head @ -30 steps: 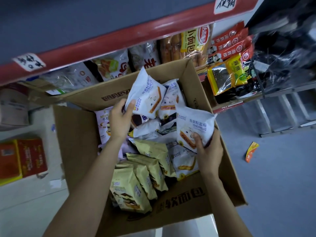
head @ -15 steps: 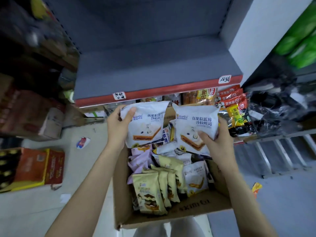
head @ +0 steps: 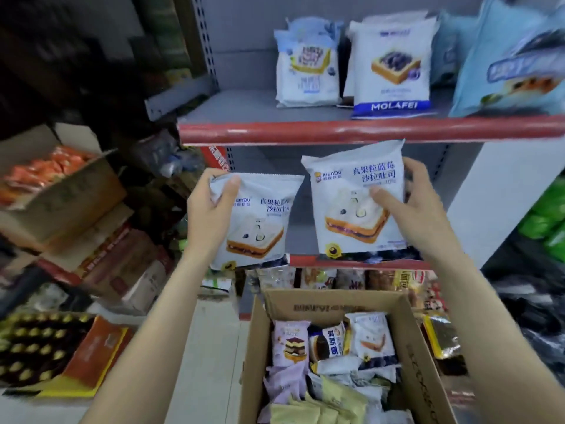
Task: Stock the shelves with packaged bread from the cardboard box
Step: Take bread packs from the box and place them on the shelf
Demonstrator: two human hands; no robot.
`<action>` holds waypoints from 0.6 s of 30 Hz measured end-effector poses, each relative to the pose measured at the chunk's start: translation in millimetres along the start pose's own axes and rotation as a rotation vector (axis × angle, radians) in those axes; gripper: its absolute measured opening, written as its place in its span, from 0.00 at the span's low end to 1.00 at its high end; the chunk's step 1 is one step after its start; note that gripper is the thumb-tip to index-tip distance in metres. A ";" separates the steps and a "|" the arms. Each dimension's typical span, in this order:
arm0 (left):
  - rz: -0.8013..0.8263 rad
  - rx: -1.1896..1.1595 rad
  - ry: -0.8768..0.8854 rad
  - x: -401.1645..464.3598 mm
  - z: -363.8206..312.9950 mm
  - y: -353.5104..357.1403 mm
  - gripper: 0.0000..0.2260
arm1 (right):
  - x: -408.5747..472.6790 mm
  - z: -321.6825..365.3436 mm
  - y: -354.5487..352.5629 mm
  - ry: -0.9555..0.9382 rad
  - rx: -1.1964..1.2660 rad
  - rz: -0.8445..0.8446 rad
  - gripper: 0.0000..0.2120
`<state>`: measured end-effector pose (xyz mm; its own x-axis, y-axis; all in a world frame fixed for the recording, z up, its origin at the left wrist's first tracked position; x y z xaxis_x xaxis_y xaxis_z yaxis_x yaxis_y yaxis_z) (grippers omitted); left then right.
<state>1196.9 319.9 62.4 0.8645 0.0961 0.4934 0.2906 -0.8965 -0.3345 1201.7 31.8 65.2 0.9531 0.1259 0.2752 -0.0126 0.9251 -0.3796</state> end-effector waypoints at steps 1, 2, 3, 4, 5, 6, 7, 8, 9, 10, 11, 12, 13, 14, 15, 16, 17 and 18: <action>-0.015 -0.006 0.026 6.2 -9.5 -9.0 0.09 | 10.6 10.0 -1.8 -0.031 0.039 0.006 0.24; -0.028 -0.018 0.049 12.0 -18.0 -17.4 0.08 | 20.8 20.7 -4.5 -0.072 0.086 0.000 0.25; -0.038 -0.036 0.068 17.6 -24.5 -24.9 0.06 | 31.7 31.8 -7.9 -0.117 0.141 -0.015 0.25; -0.046 -0.055 0.079 22.7 -30.1 -31.9 0.04 | 43.9 42.9 -11.3 -0.161 0.212 -0.031 0.26; -0.061 -0.069 0.087 28.3 -35.3 -38.6 0.03 | 57.4 55.3 -14.6 -0.204 0.286 -0.047 0.27; -0.084 -0.084 0.097 33.9 -40.6 -44.8 0.04 | 72.5 68.0 -17.2 -0.248 0.351 -0.064 0.29; -0.113 -0.097 0.115 40.6 -45.5 -50.7 0.05 | 89.0 81.6 -18.6 -0.293 0.393 -0.079 0.33; -0.141 -0.112 0.139 47.2 -52.3 -55.4 0.06 | 106.8 94.4 -18.3 -0.336 0.421 -0.081 0.37; -0.166 -0.122 0.161 54.1 -58.7 -59.1 0.07 | 125.3 106.0 -15.9 -0.367 0.440 -0.070 0.39; -0.185 -0.127 0.181 61.0 -65.9 -61.7 0.07 | 142.7 115.5 -12.0 -0.387 0.456 -0.047 0.40; -0.201 -0.125 0.196 67.9 -71.4 -62.9 0.07 | 161.3 120.8 -6.8 -0.393 0.476 -0.021 0.40; -0.213 -0.121 0.206 74.7 -75.8 -63.3 0.08 | 179.6 122.7 -0.5 -0.386 0.498 0.000 0.41; -0.224 -0.109 0.214 81.5 -78.8 -63.0 0.08 | 195.8 122.3 6.3 -0.363 0.519 0.013 0.40; -0.235 -0.089 0.220 87.6 -81.3 -62.8 0.08 | 211.4 117.9 13.5 -0.334 0.530 0.019 0.40; -0.246 -0.071 0.225 93.3 -82.4 -62.5 0.07 | 222.6 113.6 20.3 -0.308 0.520 0.019 0.40; -0.257 -0.063 0.225 98.3 -82.9 -62.8 0.07 | 230.7 108.4 26.6 -0.283 0.481 0.009 0.40; -0.271 -0.064 0.224 103.5 -81.7 -63.8 0.07 | 235.9 102.1 32.7 -0.253 0.409 -0.005 0.40; -0.286 -0.072 0.223 107.7 -81.2 -64.8 0.08 | 239.4 96.6 37.1 -0.231 0.327 -0.025 0.40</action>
<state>1237.9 353.2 202.4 0.6394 0.2582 0.7242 0.4714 -0.8758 -0.1040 1400.2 130.9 202.3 0.8619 0.1449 0.4859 -0.1217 0.9894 -0.0790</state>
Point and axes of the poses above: each hand's wrist, its own x-axis towards the middle knuckle, its own y-axis out of the palm, z = x × y, the point moved 3 cm from there along x, towards the middle knuckle, and after that the axes turned 11 degrees about z, right-handed, at the moved point
